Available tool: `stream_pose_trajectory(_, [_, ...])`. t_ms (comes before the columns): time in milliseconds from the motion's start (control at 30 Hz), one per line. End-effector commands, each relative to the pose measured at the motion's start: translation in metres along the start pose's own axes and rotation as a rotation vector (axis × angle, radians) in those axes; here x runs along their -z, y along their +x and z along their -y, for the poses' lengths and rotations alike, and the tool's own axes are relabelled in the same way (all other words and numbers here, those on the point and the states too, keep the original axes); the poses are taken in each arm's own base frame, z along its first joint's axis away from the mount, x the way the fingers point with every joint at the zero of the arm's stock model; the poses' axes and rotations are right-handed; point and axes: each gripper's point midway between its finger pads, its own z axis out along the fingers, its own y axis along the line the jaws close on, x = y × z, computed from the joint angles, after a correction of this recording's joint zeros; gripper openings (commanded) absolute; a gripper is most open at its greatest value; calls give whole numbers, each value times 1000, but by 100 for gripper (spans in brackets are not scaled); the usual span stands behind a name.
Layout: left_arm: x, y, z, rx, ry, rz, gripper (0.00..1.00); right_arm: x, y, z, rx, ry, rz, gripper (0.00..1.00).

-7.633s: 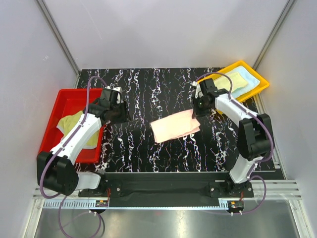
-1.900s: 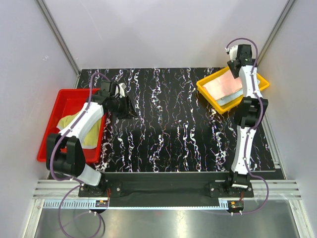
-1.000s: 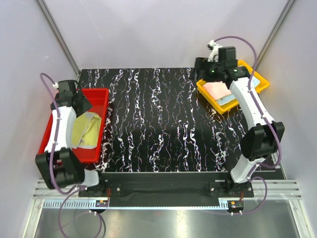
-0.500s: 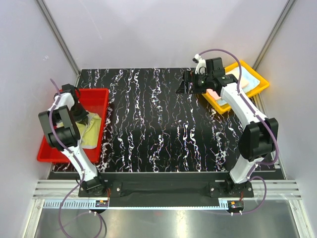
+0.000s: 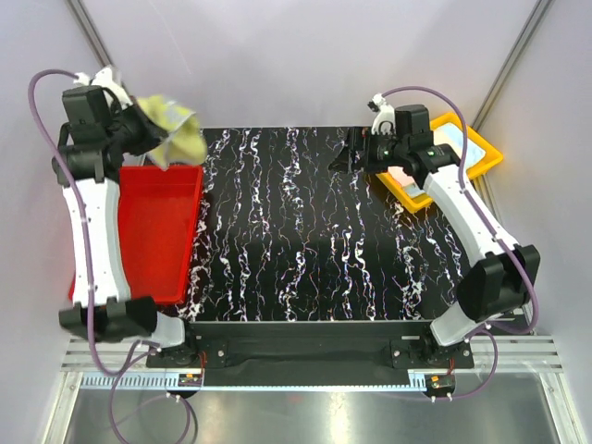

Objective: Fold and stack the towels
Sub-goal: Grab crumpled towel, then move the towel to the center of the board

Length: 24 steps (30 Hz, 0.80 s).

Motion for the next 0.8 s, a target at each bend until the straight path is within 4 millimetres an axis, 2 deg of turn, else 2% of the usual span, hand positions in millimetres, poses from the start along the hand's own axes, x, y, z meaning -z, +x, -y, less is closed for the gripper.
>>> stream_pose_trajectory(0, [39,25,80,-47,308,-66,0,27,-13,-27,45,-39,60,100])
stream_pose_trajectory(33, [51,37,95,-62,376,-77,0,29,-9,-22,41,-11,55,100])
stream_pose_trajectory(67, [60,56,118,-85,453,-112,0,39,-11,-26,44,-4,81,100])
stream_pose_trajectory(100, [66,64,126,-88,490,-121,0,41,-10,-24,36,12,92,100])
stream_pose_trajectory(133, [89,80,153,-126,606,-122,0,40,-8,-16,24,50,111,100])
stream_pose_trajectory(167, [79,111,151,-82,613,-201,0,47,-10,-17,-38,74,143,100])
stream_pose_trajectory(200, [78,131,152,-74,634,-235,0,48,-8,-11,-70,103,153,100])
stream_pose_trajectory(233, [85,140,157,-83,680,-211,0,46,1,-6,-95,119,131,100])
stream_pose_trajectory(267, [68,188,144,-49,648,-331,0,44,7,-4,-111,118,112,100])
stream_pose_trajectory(300, [62,210,137,-29,631,-375,0,43,14,-3,-125,113,89,100])
stream_pose_trajectory(333, [59,217,139,-27,664,-349,1,39,29,-7,-145,77,31,100])
stream_pose_trajectory(367, [55,246,138,19,674,-414,3,36,38,-9,-145,49,0,100])
stream_pose_trajectory(400, [40,290,119,61,638,-507,7,35,47,-11,-150,18,-23,100])
stream_pose_trajectory(433, [33,304,122,77,688,-517,7,29,63,-11,-160,-22,-55,100])
stream_pose_trajectory(500, [24,345,113,112,662,-623,7,29,74,-6,-173,5,-45,100])
stream_pose_trajectory(533, [14,361,110,96,618,-656,8,26,87,9,-187,75,-54,100])
stream_pose_trajectory(600, [5,374,106,57,575,-682,9,22,103,16,-181,112,-90,100])
stream_pose_trajectory(633, [-2,378,110,43,567,-691,9,20,117,23,-189,144,-132,100])
stream_pose_trajectory(733, [-15,379,123,31,567,-711,9,19,139,33,-163,197,-197,100])
stream_pose_trajectory(767, [-16,365,142,14,607,-687,9,21,140,33,-149,198,-198,100])
